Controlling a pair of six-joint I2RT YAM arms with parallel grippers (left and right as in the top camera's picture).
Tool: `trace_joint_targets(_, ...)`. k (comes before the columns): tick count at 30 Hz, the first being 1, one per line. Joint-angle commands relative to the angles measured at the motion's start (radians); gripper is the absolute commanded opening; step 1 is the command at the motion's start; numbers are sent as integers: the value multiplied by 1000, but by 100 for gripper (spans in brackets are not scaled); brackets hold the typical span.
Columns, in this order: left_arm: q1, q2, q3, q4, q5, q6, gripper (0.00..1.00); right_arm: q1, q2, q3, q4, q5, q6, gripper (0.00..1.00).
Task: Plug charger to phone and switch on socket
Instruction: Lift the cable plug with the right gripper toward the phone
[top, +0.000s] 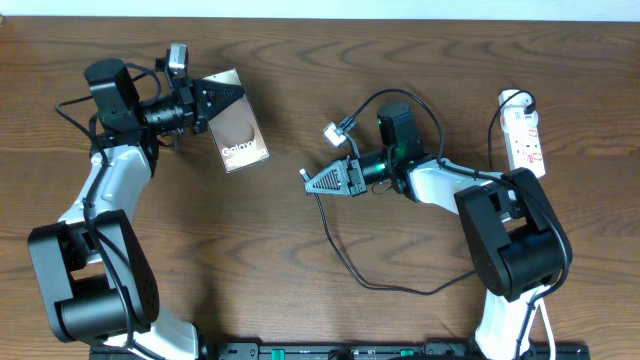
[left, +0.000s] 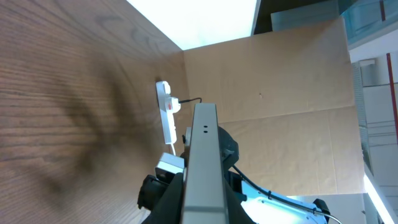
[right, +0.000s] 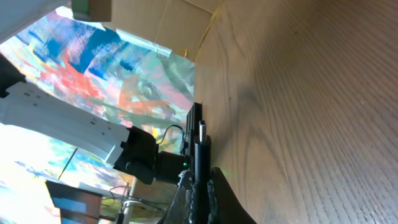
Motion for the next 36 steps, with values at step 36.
trace_joint_targets(36, -11, -19, 13, 479, -123, -381, 8, 40, 7, 2, 900, 38, 713, 1)
